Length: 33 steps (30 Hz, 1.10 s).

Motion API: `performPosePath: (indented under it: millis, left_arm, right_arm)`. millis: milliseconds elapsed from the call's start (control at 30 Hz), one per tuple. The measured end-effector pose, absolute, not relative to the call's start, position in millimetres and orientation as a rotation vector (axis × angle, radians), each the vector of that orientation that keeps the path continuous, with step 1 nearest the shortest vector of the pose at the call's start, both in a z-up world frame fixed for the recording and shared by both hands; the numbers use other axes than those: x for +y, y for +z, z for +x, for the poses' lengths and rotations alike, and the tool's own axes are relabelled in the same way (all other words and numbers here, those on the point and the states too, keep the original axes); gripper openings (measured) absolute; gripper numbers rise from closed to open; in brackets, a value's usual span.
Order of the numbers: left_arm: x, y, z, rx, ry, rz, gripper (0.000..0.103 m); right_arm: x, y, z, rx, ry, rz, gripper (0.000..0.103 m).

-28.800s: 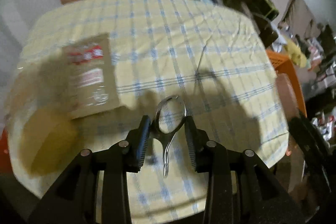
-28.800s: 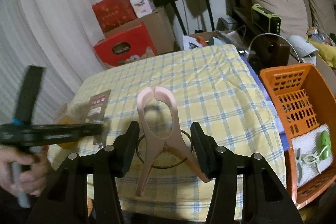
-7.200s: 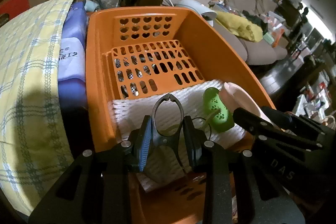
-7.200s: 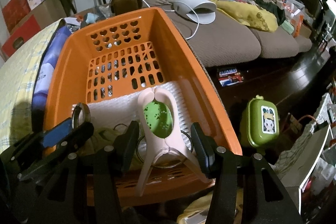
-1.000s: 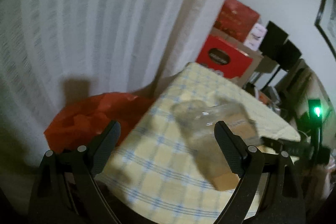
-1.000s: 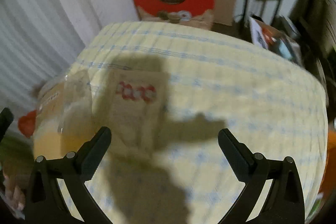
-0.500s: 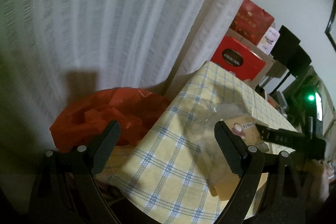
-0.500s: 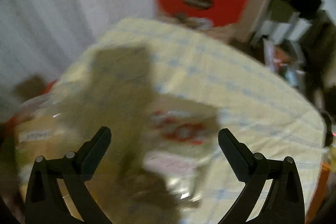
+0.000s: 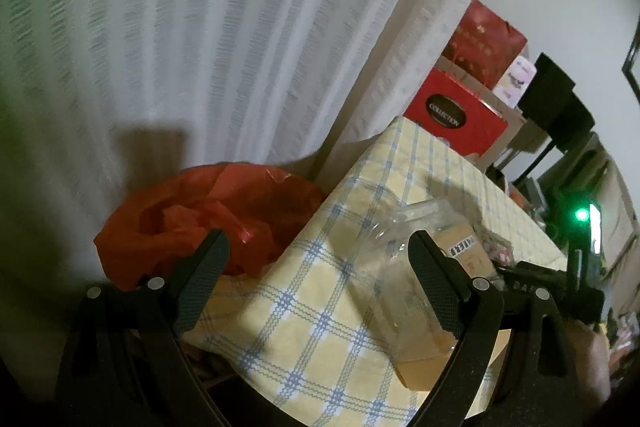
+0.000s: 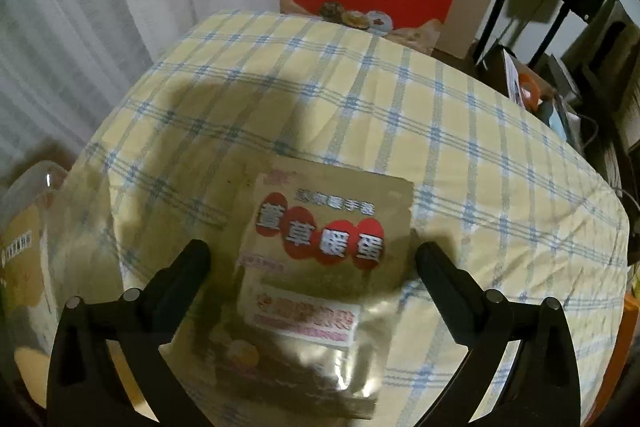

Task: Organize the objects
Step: 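Reach the left tool to the clear box while the right tool reaches the gold pouch, then grasp the clear gold-labelled box with the left tool while the right tool grasps the gold pouch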

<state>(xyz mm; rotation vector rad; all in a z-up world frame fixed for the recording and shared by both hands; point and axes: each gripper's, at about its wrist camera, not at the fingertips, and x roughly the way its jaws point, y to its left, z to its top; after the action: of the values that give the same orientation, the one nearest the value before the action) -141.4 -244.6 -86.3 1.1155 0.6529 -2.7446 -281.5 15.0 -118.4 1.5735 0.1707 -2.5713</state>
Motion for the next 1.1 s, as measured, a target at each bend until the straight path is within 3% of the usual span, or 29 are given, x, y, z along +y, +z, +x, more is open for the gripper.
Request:
performPosePath:
  millis: [67,300,567,733,1000,1100]
  left_arm:
    - [-242.2,-86.2,-141.9,0.650,-2.750,1.120,0.090]
    - [-236.9,-87.6,-142.7,0.621,-2.748,1.146,0.090]
    - [-240.6,-84.2,-139.8,0.649,-2.753,1.123,0.090]
    - [-222.4,-74.1,-141.1,0.531,-2.780,1.127,0.090]
    - [-177.8,-64.2,-147.7,0.389,-2.737,1.257,0.090]
    - [-163.6,-56.7,-147.8,0.492,-2.764,1.278,0.100]
  right_arm:
    - [16.5,-118.8,-278.0,0.179,-2.580,1.550,0.101]
    - [4.9,-109.8,-255.6,0.215,-2.595,1.423,0.061]
    - [17.2,-106.3,-246.6,0.093,-2.582,1.388,0.058]
    - [37.9,-97.3,-233.3,-0.034,-2.618,1.359,0.057]
    - [67.3,-88.6,-211.2,-0.079,-2.686,1.338,0.057]
    - [73.7,-85.6,-203.2,-0.077,-2.708,1.327,0.057]
